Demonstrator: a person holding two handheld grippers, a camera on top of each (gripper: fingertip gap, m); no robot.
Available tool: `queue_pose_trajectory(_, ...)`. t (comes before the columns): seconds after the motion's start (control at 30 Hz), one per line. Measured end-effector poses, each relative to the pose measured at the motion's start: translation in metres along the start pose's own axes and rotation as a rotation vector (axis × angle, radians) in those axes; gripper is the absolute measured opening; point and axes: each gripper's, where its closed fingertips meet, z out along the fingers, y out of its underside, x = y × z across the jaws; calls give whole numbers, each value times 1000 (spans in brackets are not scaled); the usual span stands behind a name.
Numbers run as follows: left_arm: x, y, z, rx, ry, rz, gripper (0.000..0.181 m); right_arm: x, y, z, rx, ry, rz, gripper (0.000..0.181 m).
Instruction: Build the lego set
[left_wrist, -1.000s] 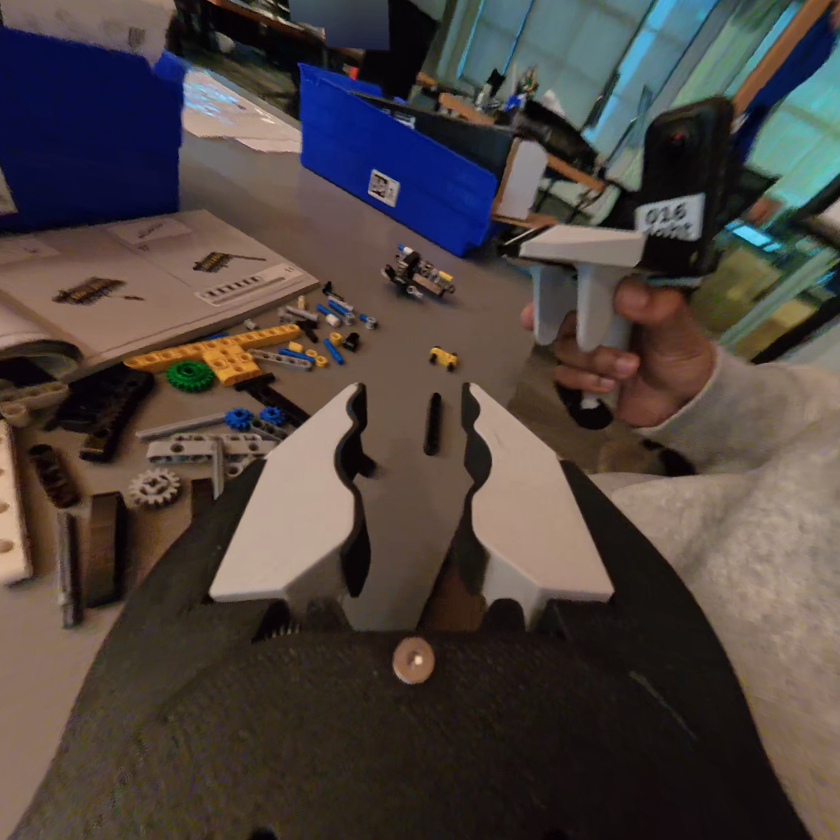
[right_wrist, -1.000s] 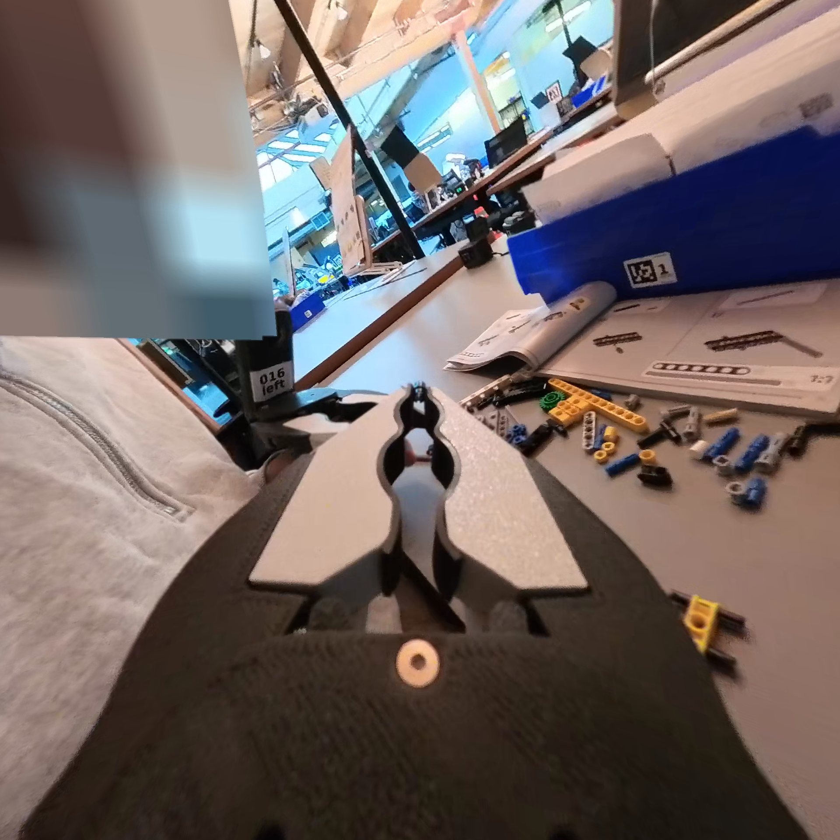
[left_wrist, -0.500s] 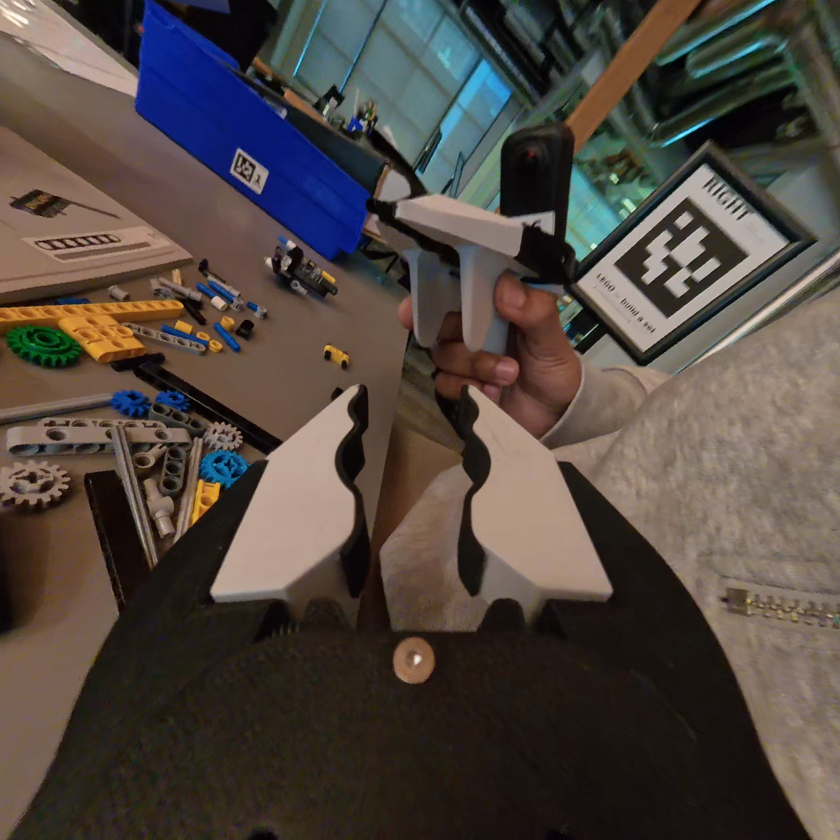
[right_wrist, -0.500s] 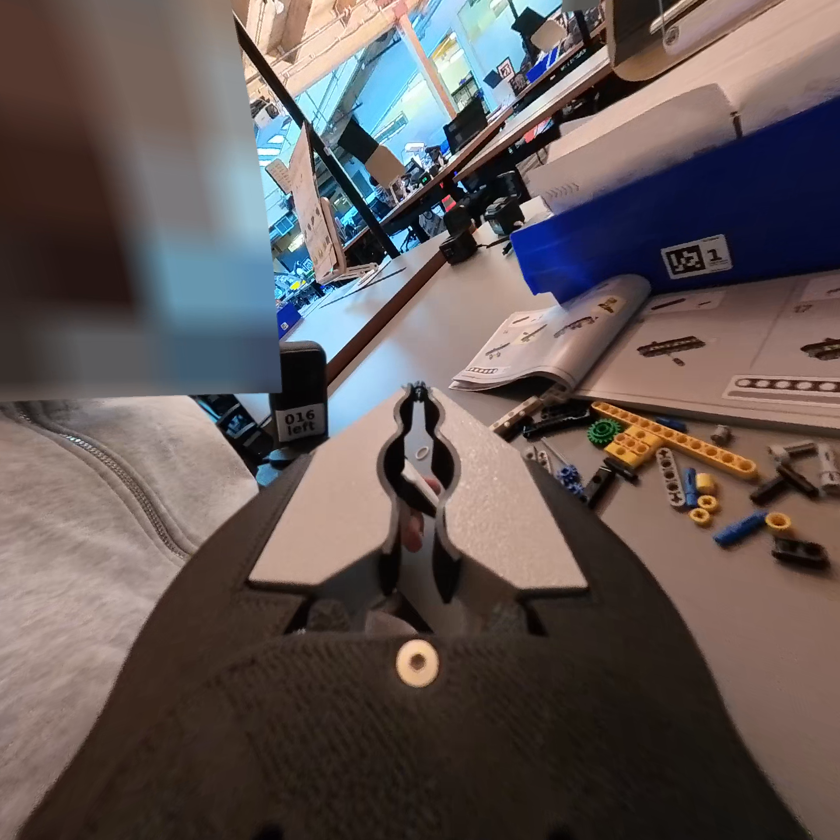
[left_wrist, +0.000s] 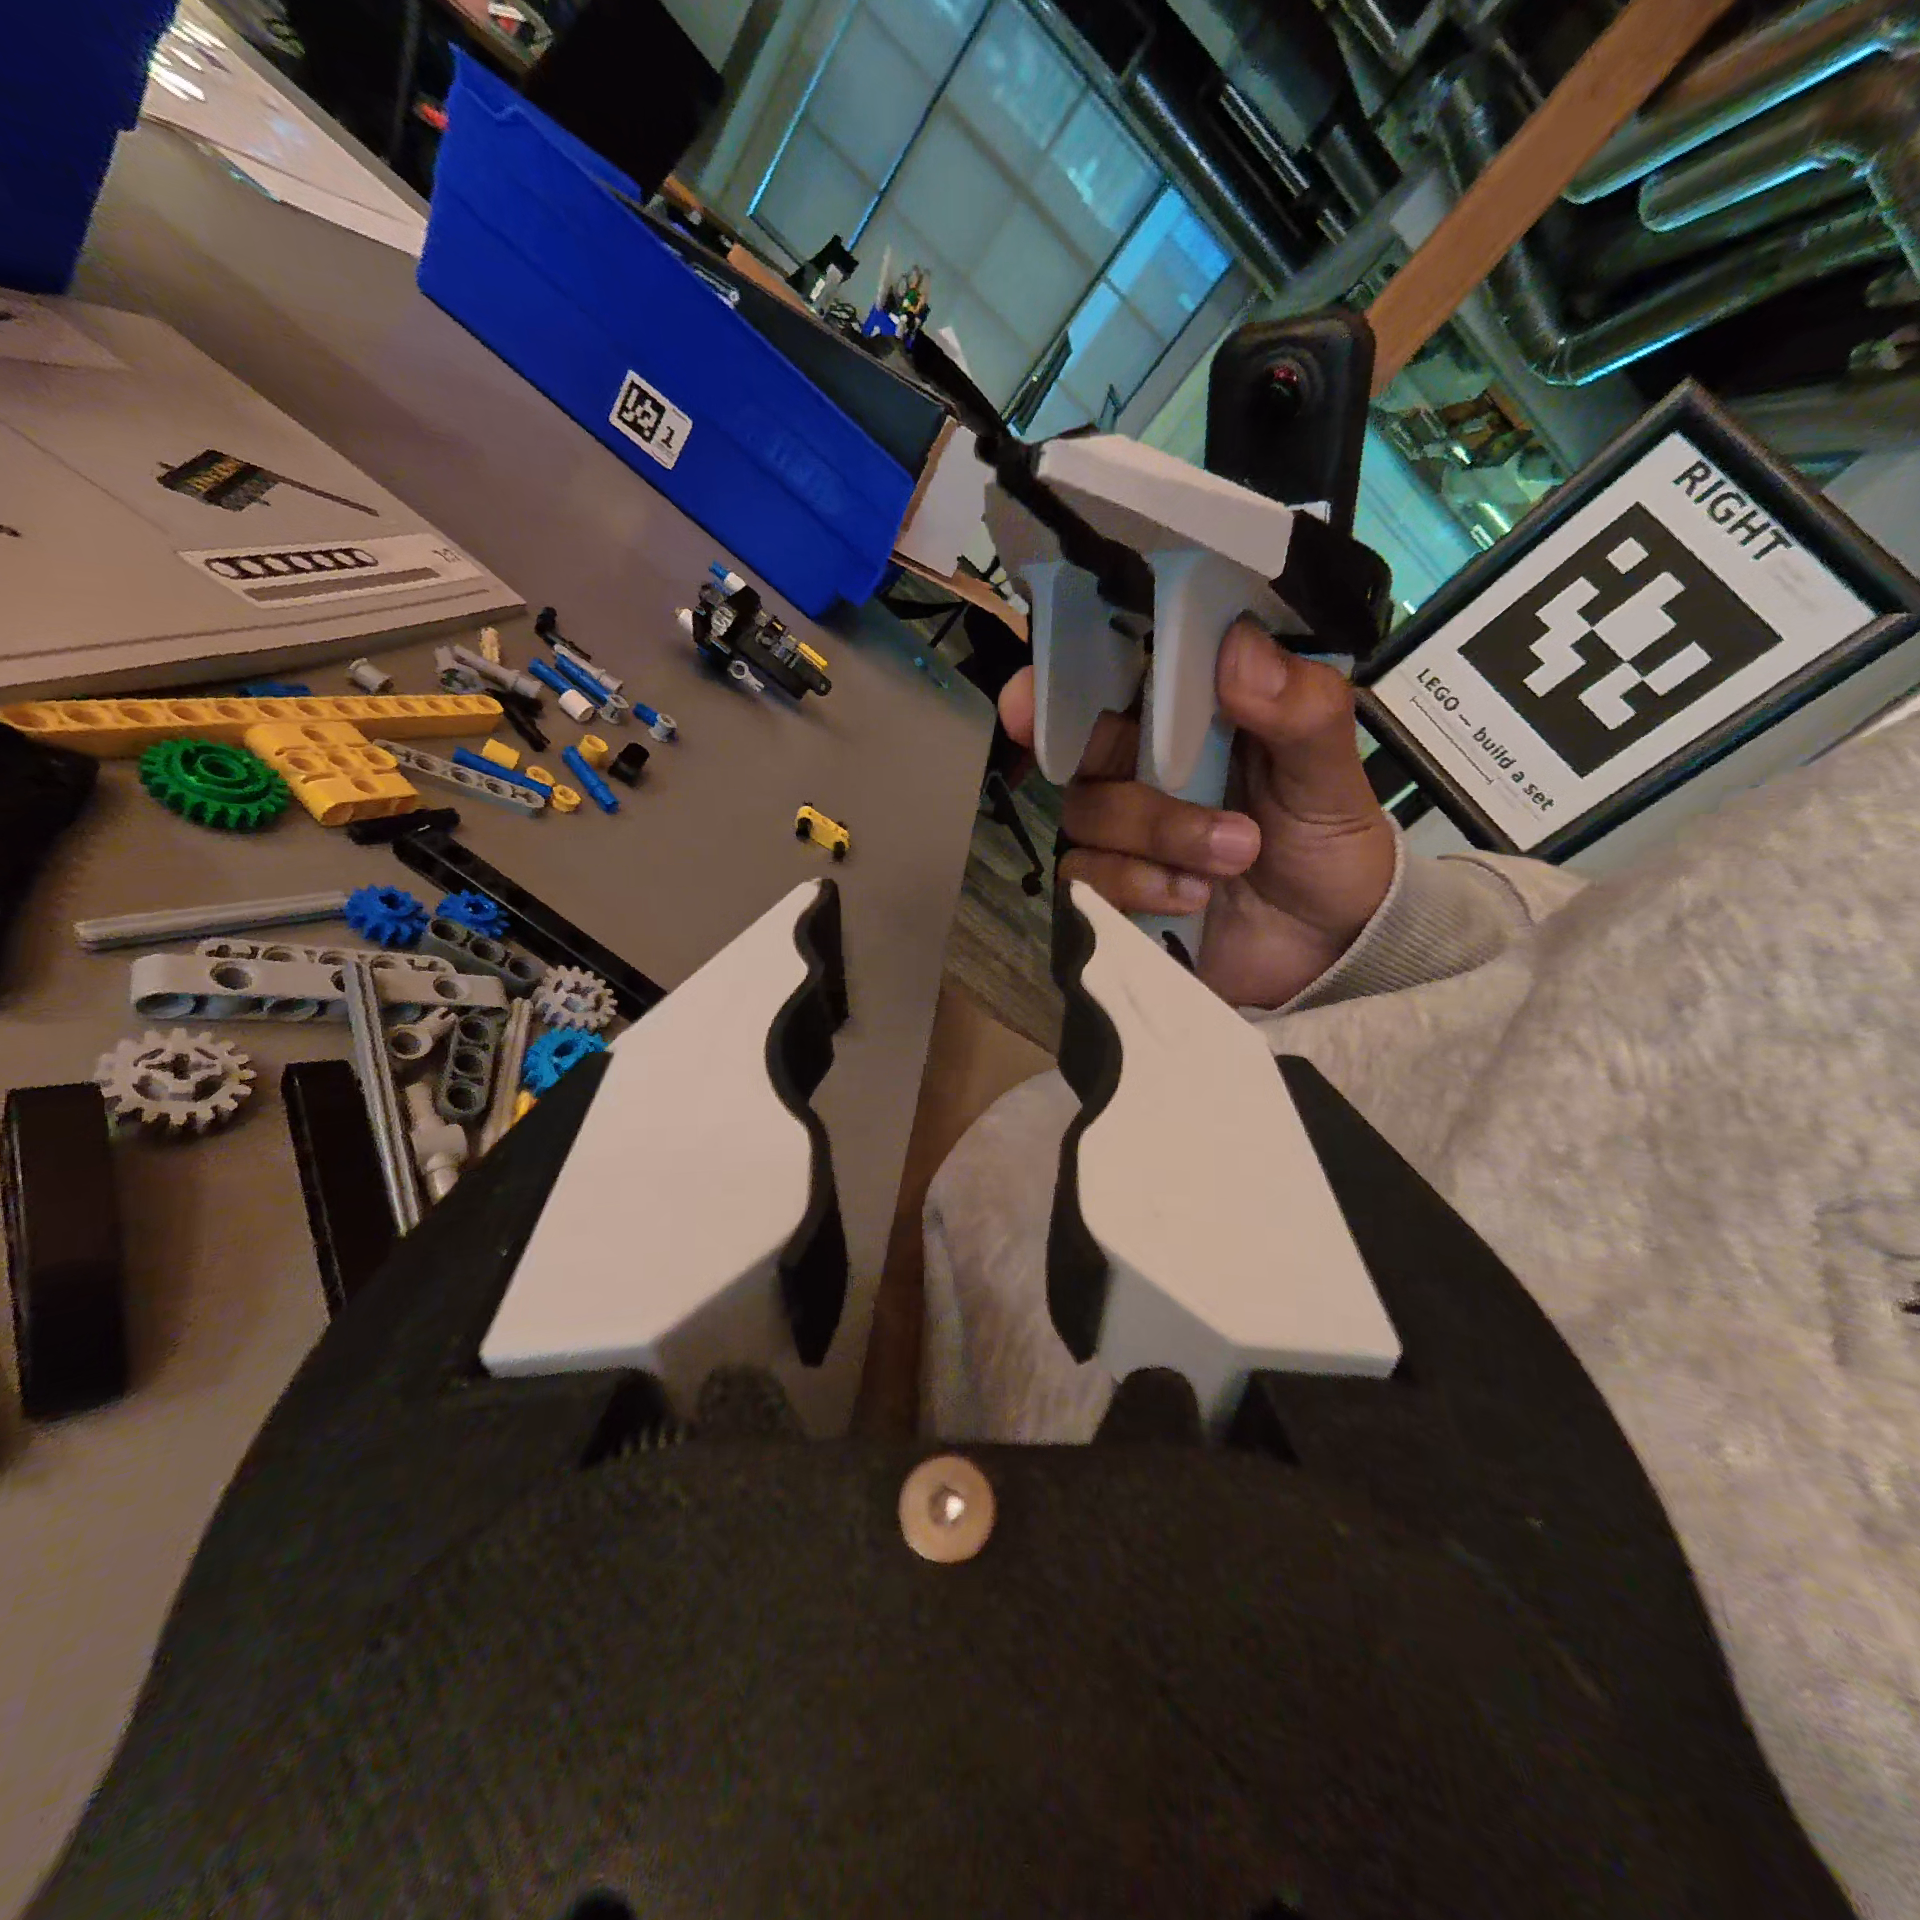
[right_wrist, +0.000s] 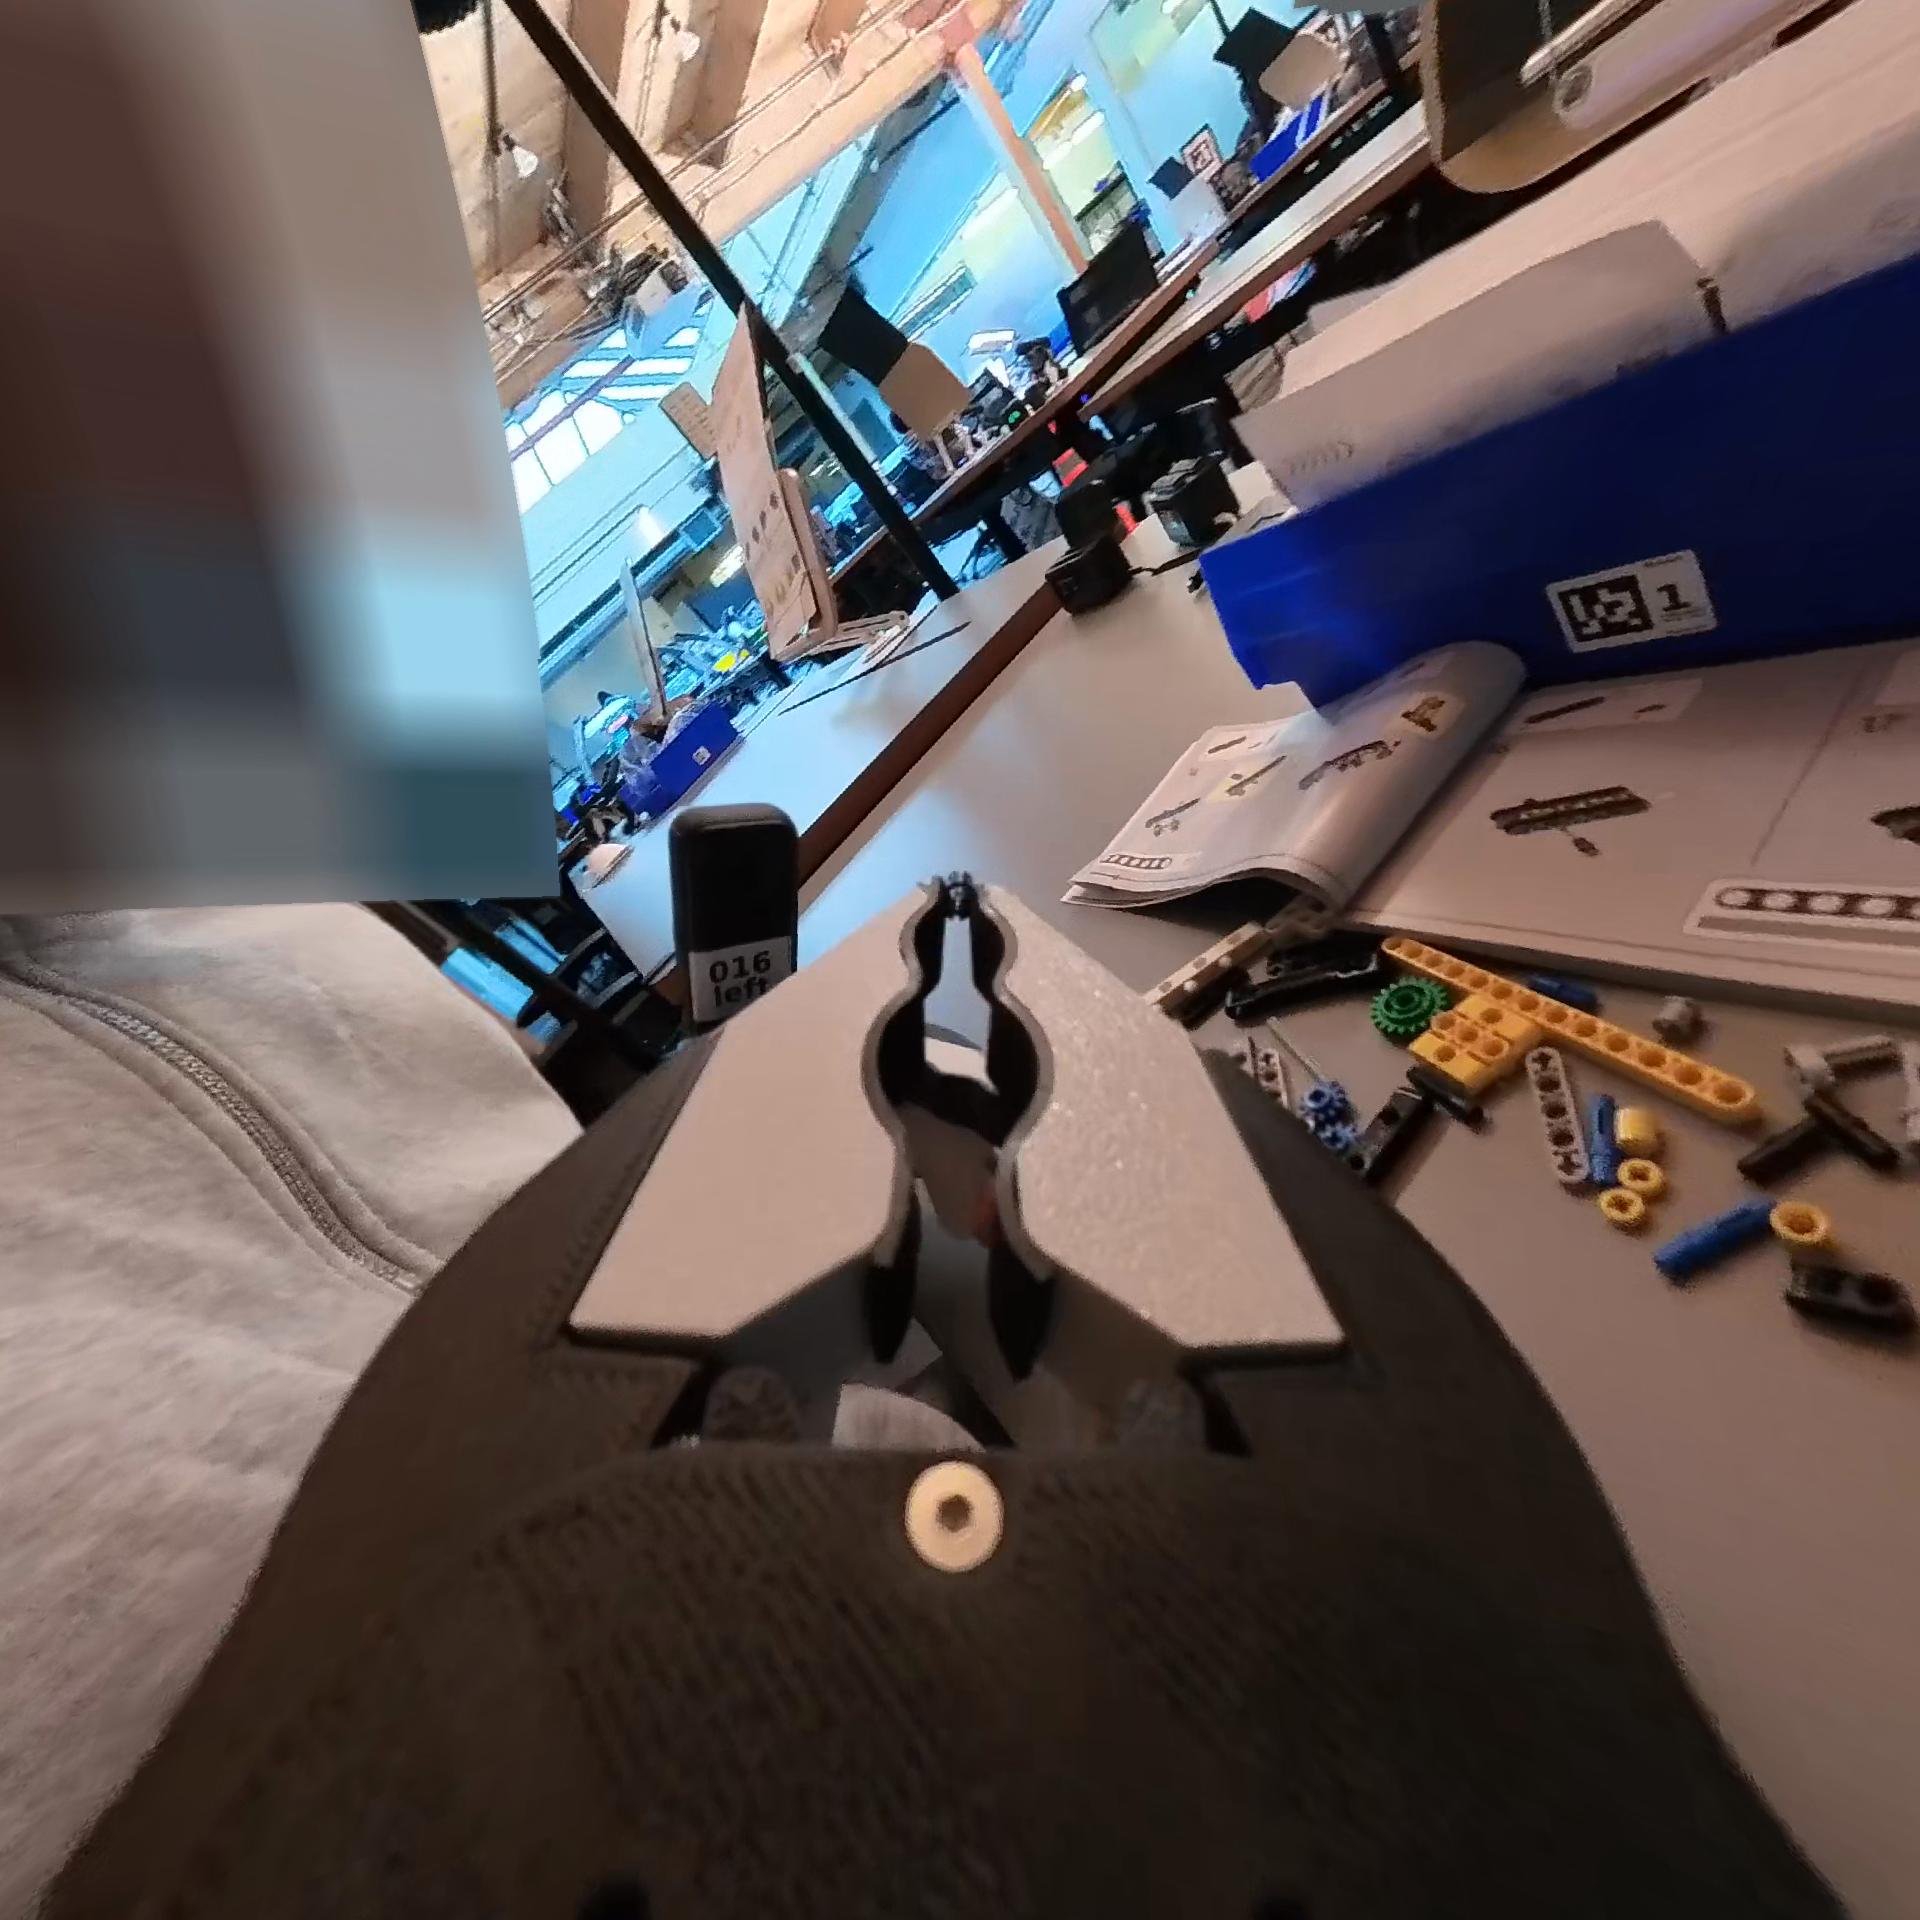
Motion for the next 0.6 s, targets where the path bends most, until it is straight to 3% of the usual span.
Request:
queue_pose_trajectory(0.3, 5, 5, 9, -18, -14, 41, 39, -3, 16, -4, -43, -16, -30, 2)
queue_pose_trajectory(0.47, 10, 2, 7, 12, 62, -55, 39, 16, 36, -21, -110, 169, -40, 2)
queue_pose_trajectory(0.6, 18, -17, -7, 116, 111, -94, 39, 12, 48, -24, -102, 227, 13, 2)
